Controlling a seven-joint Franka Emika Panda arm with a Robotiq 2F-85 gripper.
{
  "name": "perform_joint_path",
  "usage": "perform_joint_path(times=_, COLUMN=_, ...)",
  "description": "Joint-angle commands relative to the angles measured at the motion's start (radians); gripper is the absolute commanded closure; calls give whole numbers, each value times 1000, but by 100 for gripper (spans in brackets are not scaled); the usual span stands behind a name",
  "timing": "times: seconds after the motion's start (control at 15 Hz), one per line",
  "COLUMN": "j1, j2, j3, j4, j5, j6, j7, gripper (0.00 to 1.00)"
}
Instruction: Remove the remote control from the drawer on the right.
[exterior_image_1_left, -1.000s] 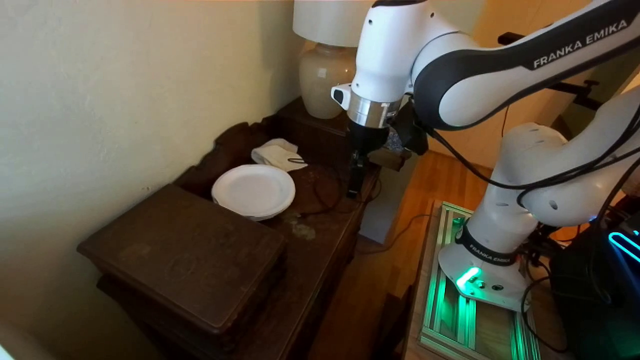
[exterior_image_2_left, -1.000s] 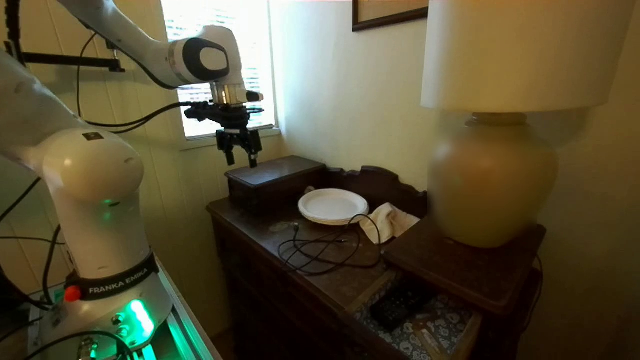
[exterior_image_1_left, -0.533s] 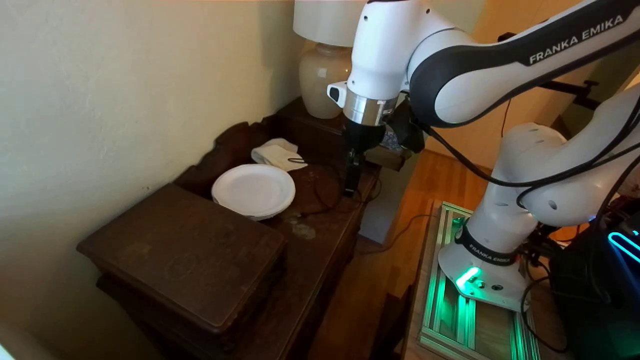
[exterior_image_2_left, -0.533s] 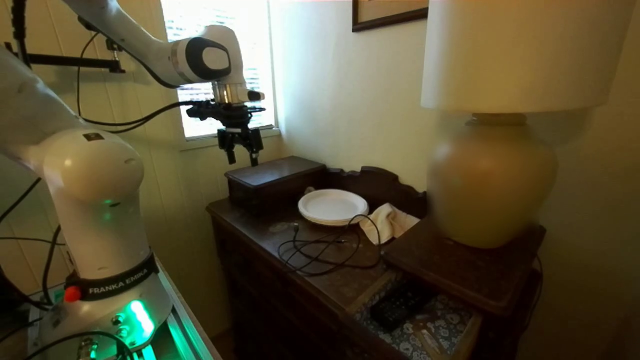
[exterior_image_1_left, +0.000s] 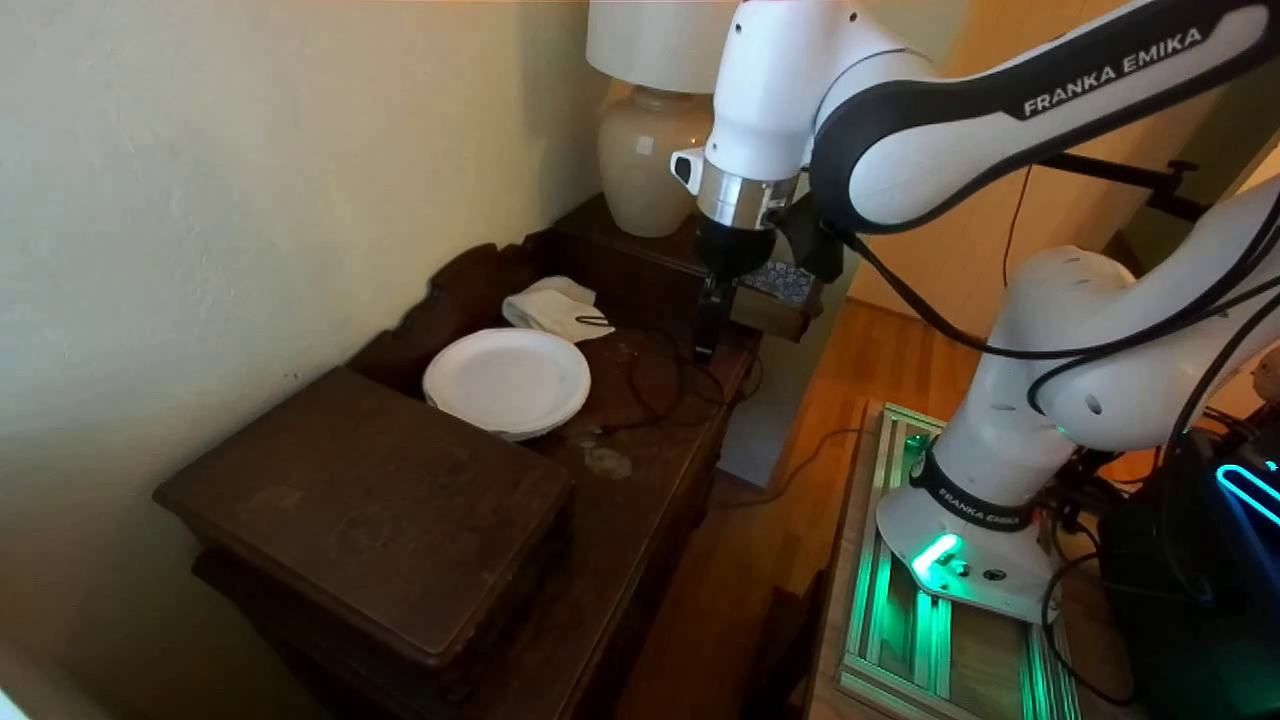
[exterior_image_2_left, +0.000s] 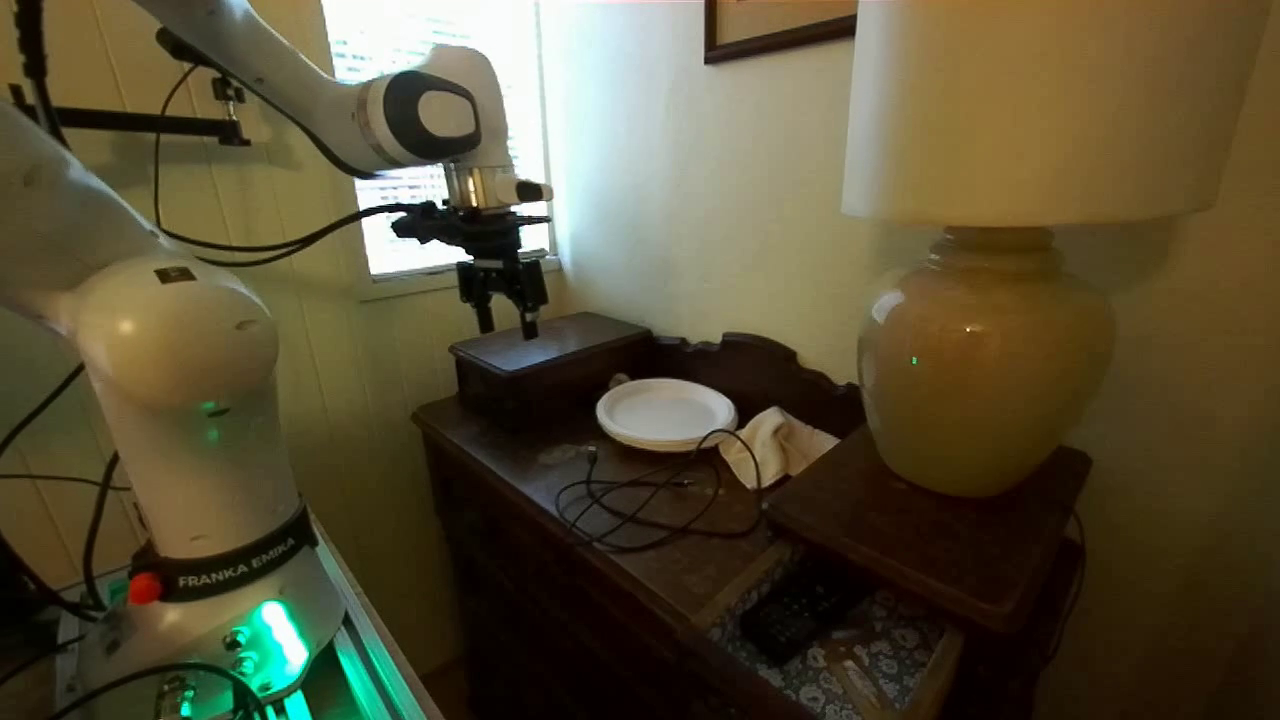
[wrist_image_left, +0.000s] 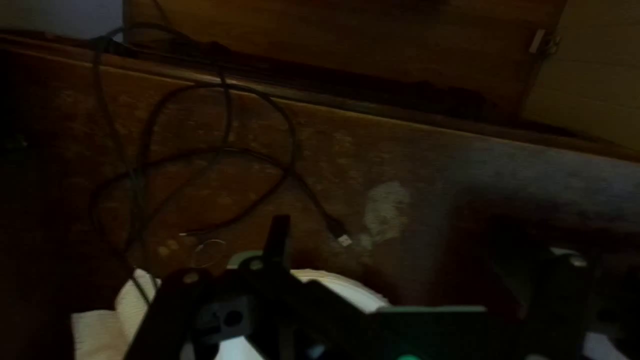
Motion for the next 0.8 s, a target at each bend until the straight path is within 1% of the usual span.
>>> perform_joint_path(times=0.0, j1=-134, j2=-27, j3=-107, j4=5, j5=-102, j6=9, j7=-65, gripper=0)
perform_joint_path(times=0.13, j1=-219, j2=-25, j3=-176, j4=-8, j5=-168, j6=33, j7=-116, gripper=0)
perform_joint_path(times=0.2, j1=-250, j2=-24, j3=-228, j4=-7, j5=-191, j6=52, j7=-177, gripper=0)
perform_joint_path(times=0.27, j1=-290, j2=5, j3=-267, j4=10, j5=-224, j6=74, j7=-214, gripper=0)
perform_joint_path(times=0.4, j1=-351, j2=34, j3=-359, j4=9, j5=-249, j6=136, j7=-296, gripper=0)
perform_joint_path(times=0.47, j1=-381, j2=51, j3=-393, j4=9, j5=-263, j6=167, j7=-324, gripper=0)
perform_joint_path(times=0.53, j1=-425, j2=78, j3=-412, j4=8, j5=-295, j6=206, j7=-326, gripper=0)
perform_joint_path(times=0.6, j1=-471, j2=117, j3=-425, j4=7, j5=-335, j6=268, j7=-304, gripper=0)
perform_joint_path(times=0.73, j1=-537, j2=192, j3=-458, j4=4, j5=-369, j6=354, j7=-272, gripper=0)
